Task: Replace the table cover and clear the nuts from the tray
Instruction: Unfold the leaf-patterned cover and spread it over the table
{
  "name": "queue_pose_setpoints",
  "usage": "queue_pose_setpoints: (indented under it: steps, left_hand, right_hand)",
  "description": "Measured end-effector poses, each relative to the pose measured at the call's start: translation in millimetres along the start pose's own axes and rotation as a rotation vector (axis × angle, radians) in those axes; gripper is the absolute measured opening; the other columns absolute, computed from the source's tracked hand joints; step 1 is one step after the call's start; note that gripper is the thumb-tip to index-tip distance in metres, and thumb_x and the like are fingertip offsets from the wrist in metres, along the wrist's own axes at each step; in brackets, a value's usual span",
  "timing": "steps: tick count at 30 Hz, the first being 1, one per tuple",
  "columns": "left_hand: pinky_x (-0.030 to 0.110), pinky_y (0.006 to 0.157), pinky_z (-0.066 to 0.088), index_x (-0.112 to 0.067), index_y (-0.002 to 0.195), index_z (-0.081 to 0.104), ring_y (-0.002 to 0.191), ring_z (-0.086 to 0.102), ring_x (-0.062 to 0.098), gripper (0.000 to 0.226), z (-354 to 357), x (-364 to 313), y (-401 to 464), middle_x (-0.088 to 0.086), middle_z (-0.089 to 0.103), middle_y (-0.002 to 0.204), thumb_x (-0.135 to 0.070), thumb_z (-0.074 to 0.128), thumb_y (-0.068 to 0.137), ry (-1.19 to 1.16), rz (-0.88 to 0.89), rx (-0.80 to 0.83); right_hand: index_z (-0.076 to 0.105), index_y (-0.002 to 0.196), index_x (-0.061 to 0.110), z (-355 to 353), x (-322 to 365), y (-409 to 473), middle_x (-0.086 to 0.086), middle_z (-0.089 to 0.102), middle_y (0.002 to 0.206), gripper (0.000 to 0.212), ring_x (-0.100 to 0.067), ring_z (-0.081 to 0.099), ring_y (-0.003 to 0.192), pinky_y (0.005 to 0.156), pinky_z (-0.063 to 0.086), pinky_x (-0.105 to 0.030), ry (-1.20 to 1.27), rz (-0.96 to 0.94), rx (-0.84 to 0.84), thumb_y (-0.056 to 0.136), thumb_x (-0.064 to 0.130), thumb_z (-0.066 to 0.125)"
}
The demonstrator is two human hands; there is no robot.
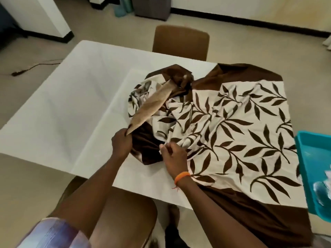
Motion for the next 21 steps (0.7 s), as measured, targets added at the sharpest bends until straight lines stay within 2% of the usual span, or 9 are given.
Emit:
queue_pose_setpoints:
  steps: [4,7,9,11,13,14,16,19,21]
  left_hand:
    - [0.033,0.078,0.049,-0.011,0.106,0.068,0.089,0.062,0.019,0.026,-49,9,-49,0.002,0.069,0.099,-0.01,0.045,0.096,-0.209,0.115,0.016]
    - [0.026,0.076,0.047,-0.01,0.103,0.067,0.092,0.061,0.019,0.024,-81,31,-83,0.005,0.065,0.1,-0.014,0.044,0.097,-0.24,0.205,0.038]
    - [0.019,0.072,0.043,-0.013,0.101,0.064,0.093,0.059,0.019,0.018,-98,51,-97,0.005,0.06,0.102,-0.019,0.047,0.1,-0.237,0.208,0.101]
    - [0.019,0.072,0.043,-0.022,0.105,0.064,0.096,0.061,0.018,0.016,-114,84,-112,0.001,0.058,0.109,-0.03,0.055,0.095,-0.199,0.206,0.248]
    - [0.02,0.078,0.045,-0.03,0.127,0.056,0.1,0.062,0.017,0.042,-136,124,-132,-0.006,0.047,0.124,-0.037,0.066,0.086,-0.084,0.231,0.383]
    - [0.02,0.082,0.046,-0.029,0.136,0.049,0.103,0.061,0.016,0.056,-150,140,-141,-0.005,0.043,0.127,-0.036,0.069,0.084,-0.039,0.242,0.401]
    - [0.015,0.084,0.046,-0.026,0.133,0.05,0.105,0.058,0.012,0.052,-194,177,-158,-0.006,0.049,0.122,-0.028,0.071,0.085,-0.092,0.251,0.341]
    - [0.03,0.092,0.052,-0.019,0.13,0.052,0.108,0.057,0.016,0.042,-257,236,-176,-0.004,0.054,0.124,-0.025,0.067,0.091,-0.272,0.105,0.284]
    - [0.041,0.093,0.054,-0.021,0.132,0.051,0.112,0.058,0.022,0.042,-293,274,-177,0.001,0.053,0.132,-0.026,0.064,0.093,-0.283,0.025,0.241]
  right_hand:
    - [0.066,0.099,0.011,62,61,7,0.001,0.069,0.092,0.041,-0.012,0.062,0.087,0.073,0.044,-0.022,0.238,0.109,0.091,0.083,0.049,0.066]
    - [0.065,0.107,0.007,109,100,5,-0.004,0.069,0.11,0.047,-0.019,0.062,0.104,0.089,0.046,-0.027,0.398,0.2,0.072,0.079,0.044,0.072]
    - [0.063,0.086,0.005,126,120,0,-0.014,0.068,0.104,0.029,-0.028,0.063,0.099,0.084,0.046,-0.031,0.24,0.176,0.011,0.085,0.034,0.064]
    - [0.057,0.069,0.009,147,150,-23,-0.022,0.065,0.102,0.027,-0.034,0.06,0.092,0.083,0.047,-0.034,0.014,0.024,-0.008,0.089,0.027,0.054]
    - [0.063,0.079,0.009,173,182,-60,-0.023,0.06,0.111,0.016,-0.035,0.06,0.09,0.089,0.048,-0.037,-0.105,-0.17,-0.028,0.086,0.022,0.057]
    - [0.063,0.089,0.006,185,193,-78,-0.022,0.061,0.111,0.014,-0.034,0.061,0.088,0.089,0.049,-0.038,-0.088,-0.224,-0.003,0.083,0.018,0.06]
    - [0.06,0.101,-0.003,213,208,-119,-0.018,0.062,0.09,0.029,-0.029,0.06,0.077,0.078,0.048,-0.032,-0.03,-0.235,0.084,0.076,0.01,0.066]
    - [0.052,0.077,0.01,249,217,-169,0.001,0.051,0.068,0.027,-0.013,0.051,0.058,0.057,0.041,-0.018,-0.018,-0.19,0.18,0.069,0.014,0.078]
    - [0.045,0.068,0.019,269,214,-191,0.001,0.049,0.066,0.035,-0.011,0.046,0.054,0.049,0.037,-0.015,0.038,-0.121,0.186,0.07,0.019,0.079]
Point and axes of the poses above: each hand's wrist, its own y-axis towards the middle knuckle, its own z-axis out of the palm, x = y × z, the point moved 6 cm from there along y, towards the middle knuckle
